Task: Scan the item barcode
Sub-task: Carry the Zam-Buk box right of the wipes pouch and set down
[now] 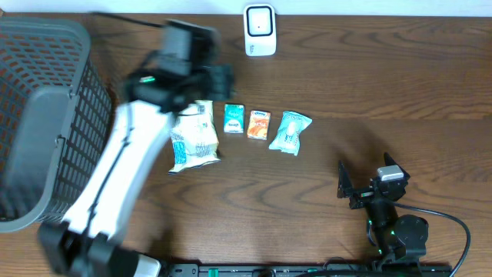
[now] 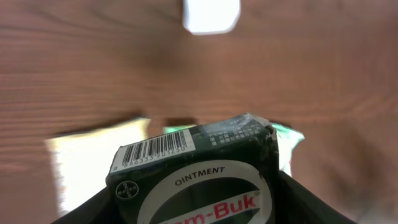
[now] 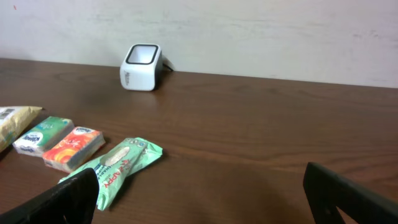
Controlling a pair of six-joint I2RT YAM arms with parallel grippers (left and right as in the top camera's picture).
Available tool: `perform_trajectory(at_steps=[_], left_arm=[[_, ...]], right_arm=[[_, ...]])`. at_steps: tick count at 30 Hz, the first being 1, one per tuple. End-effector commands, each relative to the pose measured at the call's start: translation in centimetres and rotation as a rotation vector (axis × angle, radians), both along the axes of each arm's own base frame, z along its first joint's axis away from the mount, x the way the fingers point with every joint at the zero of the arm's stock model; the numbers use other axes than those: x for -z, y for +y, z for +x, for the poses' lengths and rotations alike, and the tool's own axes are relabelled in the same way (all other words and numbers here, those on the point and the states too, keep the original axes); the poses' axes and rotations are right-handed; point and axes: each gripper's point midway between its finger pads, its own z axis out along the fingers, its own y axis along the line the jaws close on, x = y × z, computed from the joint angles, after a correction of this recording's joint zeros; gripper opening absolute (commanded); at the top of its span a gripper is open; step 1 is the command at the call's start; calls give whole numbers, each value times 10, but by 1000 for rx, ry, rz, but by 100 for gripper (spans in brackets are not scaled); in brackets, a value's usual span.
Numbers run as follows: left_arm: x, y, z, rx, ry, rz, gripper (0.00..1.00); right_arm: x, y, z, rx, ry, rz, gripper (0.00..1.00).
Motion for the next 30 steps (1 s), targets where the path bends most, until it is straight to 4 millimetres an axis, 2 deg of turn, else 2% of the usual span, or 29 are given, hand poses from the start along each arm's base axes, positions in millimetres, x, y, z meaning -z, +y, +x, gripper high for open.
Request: perform_trajectory(at_steps=[1,7,11,19,22,30], left_arm=[[33,-45,-2,74,52,9,55],[83,-109,-10,197,93,31,55],[106,-142,-20,240,113,27,55],[124,-199,-48,359,91,17,55],[132,-212,-53,375,69,35,55],[149,-220,-57,382,62,71,55]], right_arm=[[2,-2,0,11,7,12,99],[2,-2,0,11,7,12,99],[2,-2,0,11,7,12,99],[2,-2,0,11,7,12,99],[2,-2,0,11,7,12,99],[2,-2,0,11,7,12,99]])
